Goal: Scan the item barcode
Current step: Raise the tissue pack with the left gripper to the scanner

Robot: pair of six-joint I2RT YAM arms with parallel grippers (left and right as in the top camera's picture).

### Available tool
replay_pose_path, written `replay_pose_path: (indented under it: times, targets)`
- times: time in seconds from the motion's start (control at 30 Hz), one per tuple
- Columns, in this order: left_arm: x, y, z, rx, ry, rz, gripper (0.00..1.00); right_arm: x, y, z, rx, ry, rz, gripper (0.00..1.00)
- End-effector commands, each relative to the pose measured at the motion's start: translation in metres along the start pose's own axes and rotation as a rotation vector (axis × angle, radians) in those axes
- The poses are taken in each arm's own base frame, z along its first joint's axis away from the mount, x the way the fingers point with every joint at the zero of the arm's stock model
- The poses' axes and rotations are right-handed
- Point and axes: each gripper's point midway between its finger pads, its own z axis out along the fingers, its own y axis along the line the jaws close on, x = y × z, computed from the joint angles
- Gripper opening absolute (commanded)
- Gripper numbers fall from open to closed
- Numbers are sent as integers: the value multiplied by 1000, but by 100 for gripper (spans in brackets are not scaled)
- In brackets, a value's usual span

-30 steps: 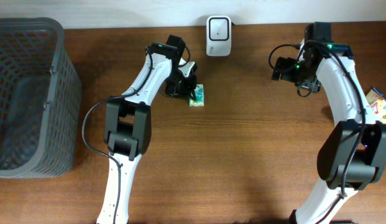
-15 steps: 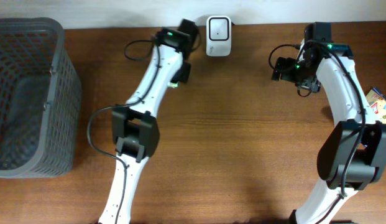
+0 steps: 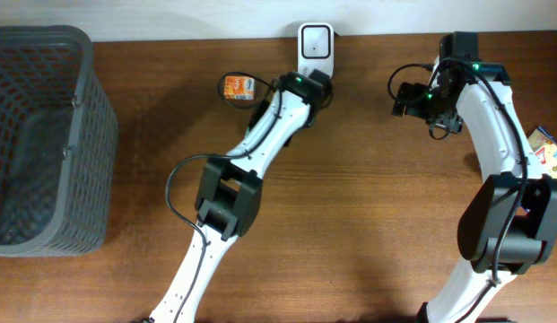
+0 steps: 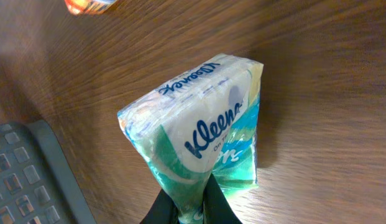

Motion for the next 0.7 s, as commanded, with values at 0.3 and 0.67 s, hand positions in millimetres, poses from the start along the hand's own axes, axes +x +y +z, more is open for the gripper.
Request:
replay_pose_path:
  times: [0.3,0.67]
  targets:
    - [4,-37,-24,-10,-42,42,12,2,-1,3,17,7,1,98]
    - [12,-81,-42,121,-45,85,21,2,-1,3,17,7,1,99]
